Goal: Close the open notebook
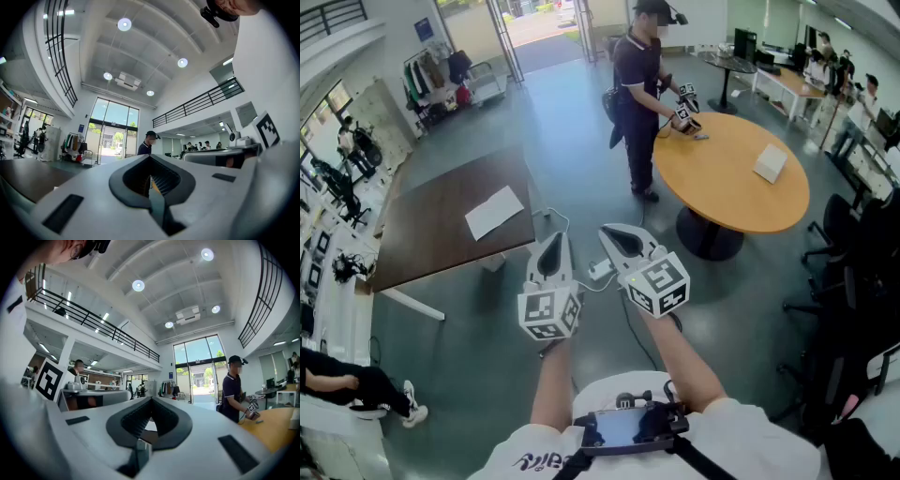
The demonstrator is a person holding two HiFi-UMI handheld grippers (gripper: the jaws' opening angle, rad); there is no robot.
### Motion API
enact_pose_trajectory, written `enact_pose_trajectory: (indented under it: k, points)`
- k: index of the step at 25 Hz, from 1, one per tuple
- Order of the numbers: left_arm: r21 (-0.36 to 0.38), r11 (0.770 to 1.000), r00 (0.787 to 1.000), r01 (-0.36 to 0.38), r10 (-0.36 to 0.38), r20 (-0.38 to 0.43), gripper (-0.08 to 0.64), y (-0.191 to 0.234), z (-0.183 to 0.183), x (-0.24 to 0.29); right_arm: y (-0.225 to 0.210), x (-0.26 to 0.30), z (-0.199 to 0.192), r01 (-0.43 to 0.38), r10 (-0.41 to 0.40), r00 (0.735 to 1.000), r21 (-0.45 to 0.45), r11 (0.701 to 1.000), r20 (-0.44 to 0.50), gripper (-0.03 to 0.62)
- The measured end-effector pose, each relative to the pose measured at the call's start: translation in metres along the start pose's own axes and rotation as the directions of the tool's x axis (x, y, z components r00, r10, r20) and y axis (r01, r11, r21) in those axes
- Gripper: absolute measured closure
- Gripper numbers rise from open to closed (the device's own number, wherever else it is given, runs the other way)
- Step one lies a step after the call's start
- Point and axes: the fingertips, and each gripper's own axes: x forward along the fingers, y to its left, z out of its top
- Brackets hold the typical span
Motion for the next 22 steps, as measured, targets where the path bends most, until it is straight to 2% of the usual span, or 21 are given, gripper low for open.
enact_pose_trajectory:
  k: [5,10,14,18,22]
  points:
    - [-0.009,0.999,0.999,-0.049,0.049,-0.005,0.554,0.052,-0.014,-0.027,0.034,0.040,-0.024,-0.039,0.039,0.999,0.034,0.999,0.003,0.588]
    - [-0.020,0.989,0.988,-0.149,0.148,-0.034,0.554,0.092,-0.032,-0.064,0.075,0.073,-0.045,-0.149,0.149,0.989,0.072,0.986,-0.006,0.588]
    - [-0.018,0.979,0.978,-0.204,0.203,-0.056,0.554,0.113,-0.033,-0.081,0.097,0.088,-0.055,-0.213,0.217,0.976,0.099,0.972,-0.034,0.588]
    - [-0.040,0.974,0.974,-0.224,0.222,-0.048,0.554,0.116,-0.033,-0.084,0.106,0.086,-0.057,-0.248,0.252,0.968,0.114,0.962,-0.021,0.588]
    - [-0.056,0.976,0.978,-0.209,0.206,-0.042,0.554,0.091,-0.034,-0.070,0.089,0.070,-0.052,-0.243,0.246,0.969,0.109,0.964,-0.011,0.588]
